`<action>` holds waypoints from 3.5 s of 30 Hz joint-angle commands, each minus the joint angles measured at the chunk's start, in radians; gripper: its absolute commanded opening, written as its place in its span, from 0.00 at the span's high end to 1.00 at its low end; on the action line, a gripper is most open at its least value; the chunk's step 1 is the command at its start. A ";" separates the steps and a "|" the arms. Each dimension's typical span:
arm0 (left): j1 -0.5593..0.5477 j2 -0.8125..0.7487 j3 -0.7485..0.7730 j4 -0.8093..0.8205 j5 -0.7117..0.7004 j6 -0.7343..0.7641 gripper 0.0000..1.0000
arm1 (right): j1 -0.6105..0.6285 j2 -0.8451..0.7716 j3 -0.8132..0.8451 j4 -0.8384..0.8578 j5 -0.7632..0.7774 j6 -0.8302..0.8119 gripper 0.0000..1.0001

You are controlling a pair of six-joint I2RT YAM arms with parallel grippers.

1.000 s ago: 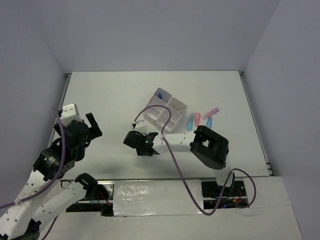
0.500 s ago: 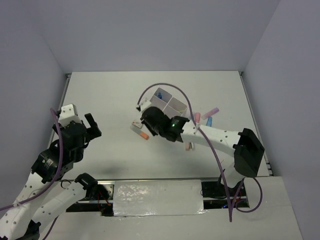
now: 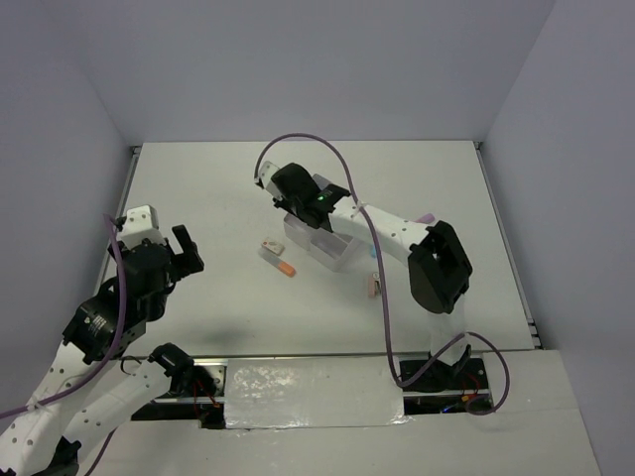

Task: Sort the stationery into containers
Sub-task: Place the stationery in the storage box, then pick up the stationery from the center of the board, then place the stationery in the storage box.

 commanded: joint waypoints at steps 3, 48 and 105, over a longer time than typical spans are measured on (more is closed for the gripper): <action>0.003 -0.007 -0.008 0.060 0.025 0.035 0.01 | -0.025 0.045 0.066 -0.027 0.014 -0.078 0.95; 0.008 -0.004 -0.013 0.071 0.072 0.049 0.01 | -0.779 -0.517 -0.540 -0.202 -0.176 0.711 0.39; 0.009 -0.011 -0.019 0.074 0.067 0.046 0.01 | -0.084 -0.118 -0.025 -0.092 -0.170 0.201 0.89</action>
